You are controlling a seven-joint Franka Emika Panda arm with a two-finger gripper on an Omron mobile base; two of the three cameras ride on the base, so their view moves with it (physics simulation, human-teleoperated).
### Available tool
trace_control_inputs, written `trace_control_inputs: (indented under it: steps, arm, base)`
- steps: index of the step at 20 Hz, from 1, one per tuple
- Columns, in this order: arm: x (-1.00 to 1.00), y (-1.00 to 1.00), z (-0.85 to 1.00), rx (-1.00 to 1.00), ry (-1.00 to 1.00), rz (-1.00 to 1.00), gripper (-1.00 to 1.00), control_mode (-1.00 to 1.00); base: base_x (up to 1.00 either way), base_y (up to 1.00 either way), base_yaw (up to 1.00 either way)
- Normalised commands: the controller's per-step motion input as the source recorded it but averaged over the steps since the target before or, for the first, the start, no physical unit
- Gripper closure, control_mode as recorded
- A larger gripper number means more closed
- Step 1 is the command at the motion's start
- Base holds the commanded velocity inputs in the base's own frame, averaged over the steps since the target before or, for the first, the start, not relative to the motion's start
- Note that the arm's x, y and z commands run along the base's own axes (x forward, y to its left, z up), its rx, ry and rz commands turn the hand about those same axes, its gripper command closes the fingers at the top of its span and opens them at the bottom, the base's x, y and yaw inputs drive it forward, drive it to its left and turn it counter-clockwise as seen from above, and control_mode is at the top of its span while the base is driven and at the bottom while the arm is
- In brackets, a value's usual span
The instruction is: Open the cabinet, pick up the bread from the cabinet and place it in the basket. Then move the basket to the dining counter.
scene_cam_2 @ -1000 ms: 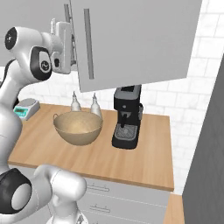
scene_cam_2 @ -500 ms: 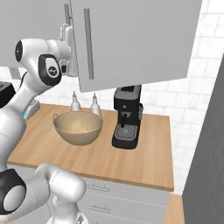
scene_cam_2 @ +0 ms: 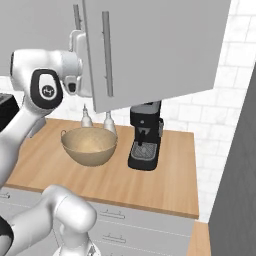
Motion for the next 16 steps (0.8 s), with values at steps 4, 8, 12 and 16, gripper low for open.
trace_control_inputs:
  steps: [4,8,12,16]
  arm:
    - [-0.98,-0.59,0.0,0.13,-0.08,-0.39,-1.0,-1.0]
    - [-0.62,-0.99,0.0,0.11,-0.04,-0.33,-1.0,-1.0]
    - [-0.54,-1.0,0.03,0.12,-0.07,-0.22,-1.0,-1.0]
    - [-0.29,-0.97,0.01,0.08,-0.06,-0.08,-1.0,-1.0]
  base:
    - [0.0,0.0,0.0]
    - [0.0,0.0,0.0]
    - [0.0,0.0,0.0]
    - [0.0,0.0,0.0]
